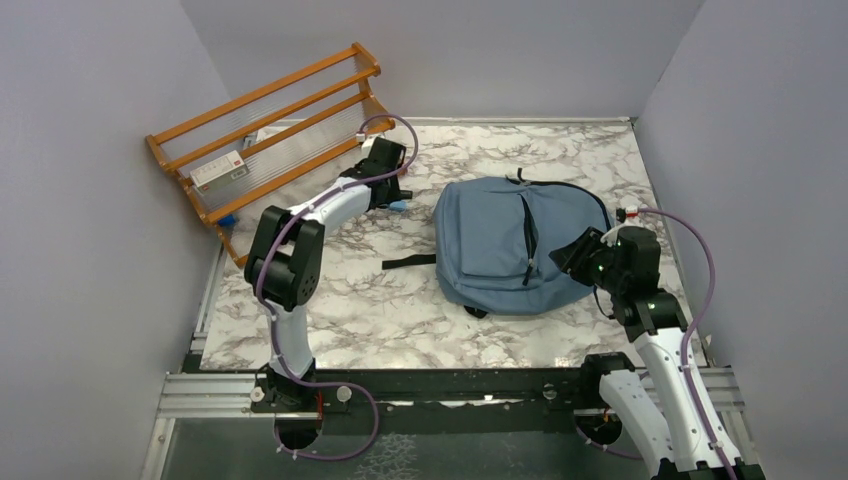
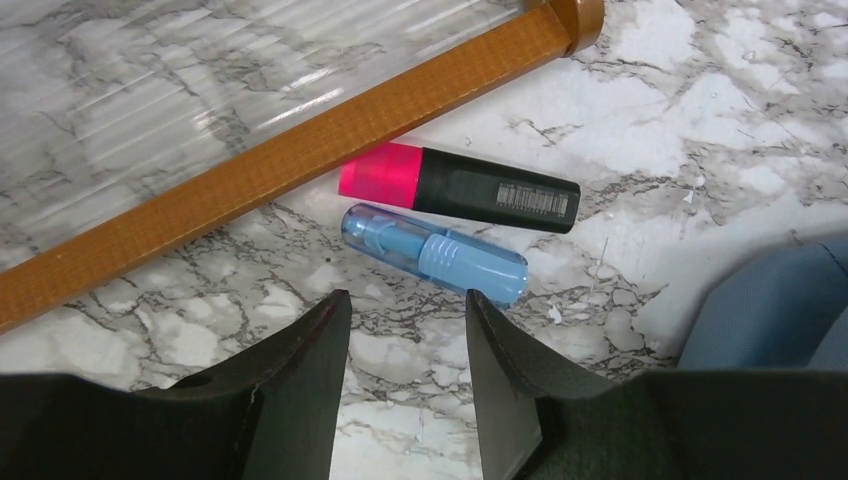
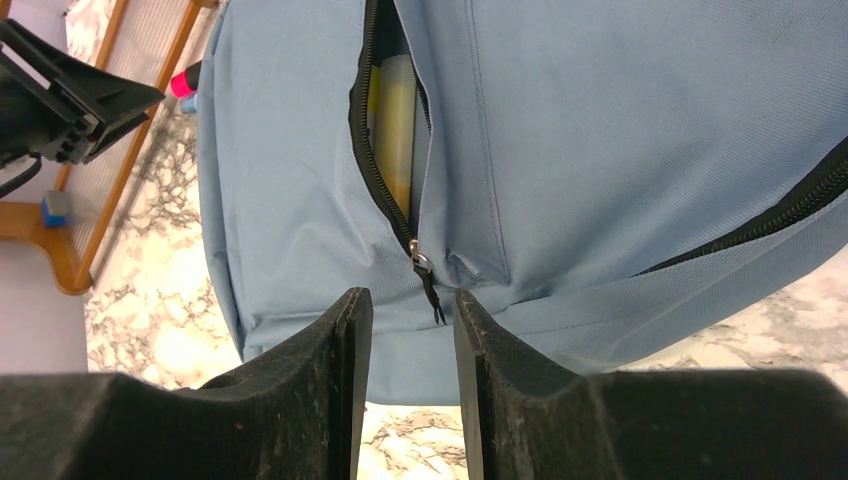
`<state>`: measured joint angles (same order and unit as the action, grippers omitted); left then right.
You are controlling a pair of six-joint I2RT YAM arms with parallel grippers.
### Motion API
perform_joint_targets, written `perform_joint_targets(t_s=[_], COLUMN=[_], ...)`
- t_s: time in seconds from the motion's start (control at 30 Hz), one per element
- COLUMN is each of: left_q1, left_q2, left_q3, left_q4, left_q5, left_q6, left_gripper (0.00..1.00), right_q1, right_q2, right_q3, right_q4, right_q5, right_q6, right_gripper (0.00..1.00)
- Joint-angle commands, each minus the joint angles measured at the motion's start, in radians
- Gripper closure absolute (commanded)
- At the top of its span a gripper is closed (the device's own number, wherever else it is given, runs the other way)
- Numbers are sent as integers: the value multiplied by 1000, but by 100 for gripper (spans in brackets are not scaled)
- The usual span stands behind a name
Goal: Pack the student bag
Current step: Adjust the stationery at the center of the board.
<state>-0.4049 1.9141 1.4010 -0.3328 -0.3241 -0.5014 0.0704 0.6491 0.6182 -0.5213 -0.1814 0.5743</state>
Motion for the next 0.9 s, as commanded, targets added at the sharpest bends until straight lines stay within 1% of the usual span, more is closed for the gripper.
perform_joint_targets(t_s=[0.0, 0.27, 0.57, 0.87], left_q1=[8, 9, 10, 11], left_q2=[45, 91, 184, 285], left_q3=[57, 119, 222, 333], left_q4=[31, 48, 48, 52], left_q5=[20, 35, 59, 105], left_q6=[-7, 0, -8, 67], left_gripper=[53, 53, 52, 53], right_q1=[0, 0, 0, 0], right_q2=[-5, 1, 18, 22], right_q3=[-15, -17, -19, -20], right_q4=[0, 4, 8, 10], right_q5=[-27, -32, -37, -38], right_q6=[-17, -19, -22, -22], right_gripper=[60, 59, 60, 59])
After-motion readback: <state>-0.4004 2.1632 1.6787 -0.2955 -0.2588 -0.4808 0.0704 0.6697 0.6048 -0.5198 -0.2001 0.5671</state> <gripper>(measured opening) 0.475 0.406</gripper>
